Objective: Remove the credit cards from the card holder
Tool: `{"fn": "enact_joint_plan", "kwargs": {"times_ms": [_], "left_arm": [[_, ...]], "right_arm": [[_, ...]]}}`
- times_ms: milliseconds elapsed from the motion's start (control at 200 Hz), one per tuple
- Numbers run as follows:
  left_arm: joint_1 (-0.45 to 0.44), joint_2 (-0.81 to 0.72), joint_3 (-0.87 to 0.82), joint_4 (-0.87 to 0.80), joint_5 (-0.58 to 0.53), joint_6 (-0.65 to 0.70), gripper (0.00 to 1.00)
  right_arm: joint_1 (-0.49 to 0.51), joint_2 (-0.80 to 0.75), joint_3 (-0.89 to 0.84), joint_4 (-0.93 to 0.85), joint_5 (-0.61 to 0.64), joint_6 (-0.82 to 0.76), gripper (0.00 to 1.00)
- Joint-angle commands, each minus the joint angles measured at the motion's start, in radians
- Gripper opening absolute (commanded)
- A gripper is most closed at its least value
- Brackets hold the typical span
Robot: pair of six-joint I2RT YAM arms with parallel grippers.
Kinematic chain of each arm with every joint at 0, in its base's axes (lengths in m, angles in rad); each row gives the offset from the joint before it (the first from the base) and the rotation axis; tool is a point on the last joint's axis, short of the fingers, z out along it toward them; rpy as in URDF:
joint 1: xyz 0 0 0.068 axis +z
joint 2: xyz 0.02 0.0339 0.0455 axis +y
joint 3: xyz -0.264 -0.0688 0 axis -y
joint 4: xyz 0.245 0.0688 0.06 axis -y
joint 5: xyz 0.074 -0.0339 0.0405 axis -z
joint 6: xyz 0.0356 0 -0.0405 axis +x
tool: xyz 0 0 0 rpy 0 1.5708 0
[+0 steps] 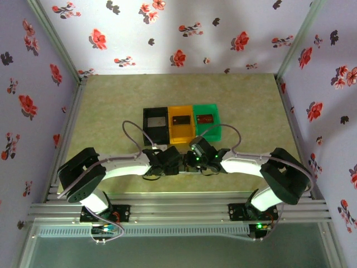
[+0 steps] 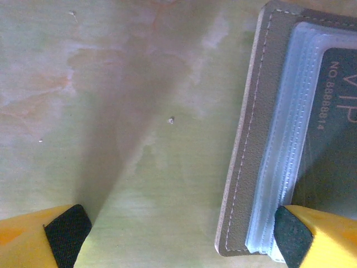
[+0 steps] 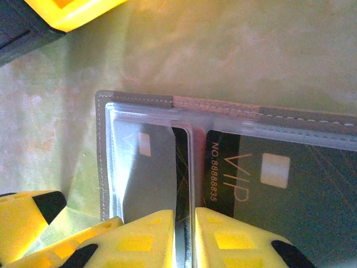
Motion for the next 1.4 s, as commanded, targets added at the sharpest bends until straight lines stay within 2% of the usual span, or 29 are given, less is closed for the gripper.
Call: {"fn": "enact_joint_plan", "kwargs": {"times_ms": [0, 380, 550, 865, 1155, 1395], "left_arm": [[-0.038, 0.095, -0.066, 0.153, 0.228, 0.0, 0.92], [-0.038, 0.114, -0.071, 0.171, 0.237, -0.004, 0.92], [-0.039, 0.119, -0.073, 0.176, 0.242, -0.007, 0.92], [-0.04, 0.126, -0.075, 0.189, 0.247, -0.007, 0.92], [-0.04, 0.131, -0.072, 0.198, 0.25, -0.006, 0.92], [-0.04, 0.129, -0.073, 0.2, 0.25, -0.006, 0.92]], "right_arm": [[0.018, -0.015, 0.026, -0.035, -0.019, -0.006, 0.21], [0.018, -0.008, 0.019, 0.003, -0.04, 0.0, 0.2], [0.018, 0.019, 0.014, 0.039, -0.065, 0.007, 0.13], [0.023, 0.0, 0.005, 0.076, -0.088, -0.011, 0.1], [0.034, -0.007, -0.01, 0.146, -0.144, -0.024, 0.15], [0.047, -0.015, -0.013, 0.165, -0.147, -0.04, 0.15]]}}
